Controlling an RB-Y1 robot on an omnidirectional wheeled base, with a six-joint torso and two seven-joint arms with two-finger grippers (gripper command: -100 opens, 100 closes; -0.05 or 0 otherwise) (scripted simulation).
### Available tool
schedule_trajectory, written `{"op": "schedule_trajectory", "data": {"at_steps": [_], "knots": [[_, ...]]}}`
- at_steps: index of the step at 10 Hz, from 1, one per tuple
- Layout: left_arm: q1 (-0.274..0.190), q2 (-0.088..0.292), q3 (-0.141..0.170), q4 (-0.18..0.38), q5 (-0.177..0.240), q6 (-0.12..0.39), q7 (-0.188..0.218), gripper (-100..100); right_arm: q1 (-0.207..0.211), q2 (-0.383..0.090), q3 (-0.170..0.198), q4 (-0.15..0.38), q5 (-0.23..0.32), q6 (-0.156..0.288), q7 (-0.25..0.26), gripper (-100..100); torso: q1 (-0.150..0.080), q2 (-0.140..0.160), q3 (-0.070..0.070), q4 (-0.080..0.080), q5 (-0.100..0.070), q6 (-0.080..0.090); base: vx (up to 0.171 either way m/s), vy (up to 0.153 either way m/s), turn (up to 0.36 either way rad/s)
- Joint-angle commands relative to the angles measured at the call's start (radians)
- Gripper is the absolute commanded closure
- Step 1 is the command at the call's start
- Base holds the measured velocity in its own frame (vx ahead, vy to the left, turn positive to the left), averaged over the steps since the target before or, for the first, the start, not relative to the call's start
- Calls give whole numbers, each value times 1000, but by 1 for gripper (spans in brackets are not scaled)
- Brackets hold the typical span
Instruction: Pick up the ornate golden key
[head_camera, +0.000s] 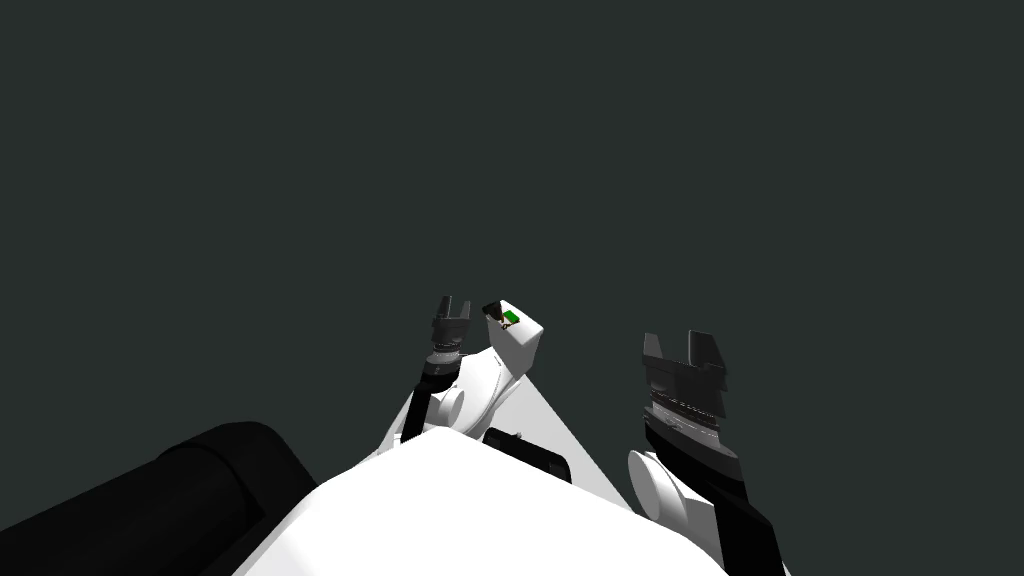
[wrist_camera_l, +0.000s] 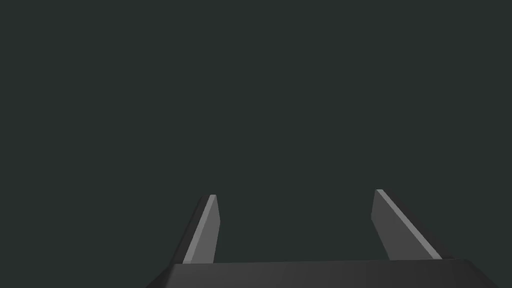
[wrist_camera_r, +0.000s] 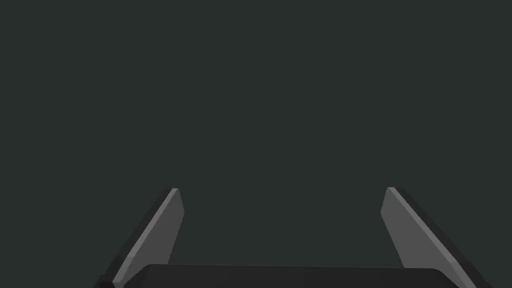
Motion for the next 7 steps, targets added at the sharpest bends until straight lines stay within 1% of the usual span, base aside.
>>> {"op": "schedule_trajectory", "data": {"at_steps": [1, 3, 6, 7], "knots": [[-13, 44, -10, -5, 4, 26, 7, -100, 0, 0, 0, 0, 0, 0, 0, 0, 0, 0, 0, 0, 0, 0, 7, 8, 88], [-33, 82, -25, -11, 10, 65, 19, -100, 0, 0, 0, 0, 0, 0, 0, 0, 1, -1, -1, 0, 0, 0, 19, 11, 86], [-74, 133, -54, -21, 28, 150, 48, -100, 0, 0, 0, 0, 0, 0, 0, 0, 1, -3, -1, -1, 0, 0, 35, 14, 94], [-74, 133, -54, -21, 28, 157, 48, -100, 0, 0, 0, 0, 0, 0, 0, 0, 1, -3, -2, -1, 0, 0, 22, 7, 24]]}}
